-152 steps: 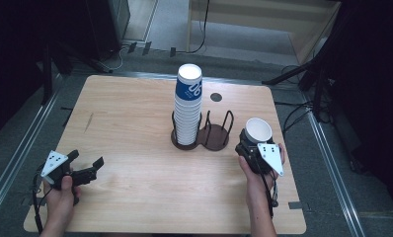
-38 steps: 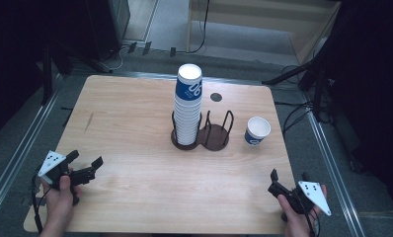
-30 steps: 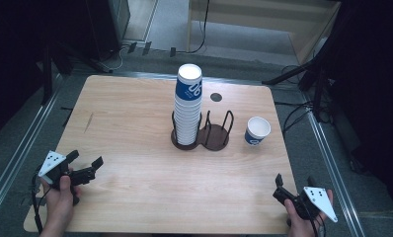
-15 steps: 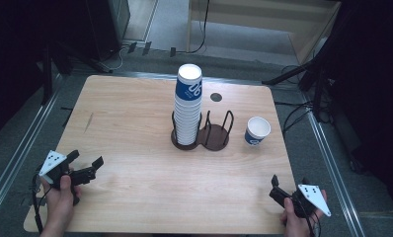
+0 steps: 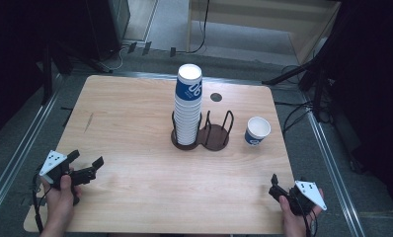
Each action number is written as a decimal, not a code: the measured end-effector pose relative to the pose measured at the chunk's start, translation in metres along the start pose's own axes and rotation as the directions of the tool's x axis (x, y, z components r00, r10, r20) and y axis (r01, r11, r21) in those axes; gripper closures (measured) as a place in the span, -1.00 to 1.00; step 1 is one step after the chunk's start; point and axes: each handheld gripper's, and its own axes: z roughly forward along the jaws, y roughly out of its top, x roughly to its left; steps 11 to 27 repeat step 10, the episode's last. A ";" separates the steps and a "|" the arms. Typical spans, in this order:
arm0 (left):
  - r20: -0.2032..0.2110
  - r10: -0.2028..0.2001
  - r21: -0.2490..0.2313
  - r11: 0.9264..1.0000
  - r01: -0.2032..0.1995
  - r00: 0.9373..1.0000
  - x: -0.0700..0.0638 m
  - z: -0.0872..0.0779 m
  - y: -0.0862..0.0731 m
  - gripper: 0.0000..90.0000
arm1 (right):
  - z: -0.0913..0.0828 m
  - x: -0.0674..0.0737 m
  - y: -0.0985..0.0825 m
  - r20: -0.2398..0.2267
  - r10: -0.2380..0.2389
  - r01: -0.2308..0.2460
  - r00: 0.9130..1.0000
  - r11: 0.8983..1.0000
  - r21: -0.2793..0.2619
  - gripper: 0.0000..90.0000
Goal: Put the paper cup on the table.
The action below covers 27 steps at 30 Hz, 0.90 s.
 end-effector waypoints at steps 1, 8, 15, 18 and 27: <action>0.000 0.000 0.001 1.000 0.000 1.000 0.000 0.000 0.000 -1.00 | 0.000 0.000 0.000 0.005 -0.001 0.001 1.000 1.000 0.001 -0.83; 0.000 -0.002 0.002 1.000 0.002 1.000 -0.001 0.000 0.000 -1.00 | 0.000 0.002 0.000 -0.005 -0.028 0.029 1.000 1.000 0.007 -0.83; -0.002 -0.001 0.003 1.000 0.001 1.000 -0.001 0.000 0.000 -1.00 | 0.000 0.002 0.000 -0.003 -0.028 0.028 1.000 1.000 0.008 -0.83; -0.002 -0.001 0.003 1.000 0.001 1.000 -0.001 0.000 0.000 -1.00 | 0.000 0.002 0.000 -0.003 -0.028 0.028 1.000 1.000 0.008 -0.83; -0.002 -0.001 0.003 1.000 0.001 1.000 -0.001 0.000 0.000 -1.00 | 0.000 0.002 0.000 -0.003 -0.028 0.028 1.000 1.000 0.008 -0.83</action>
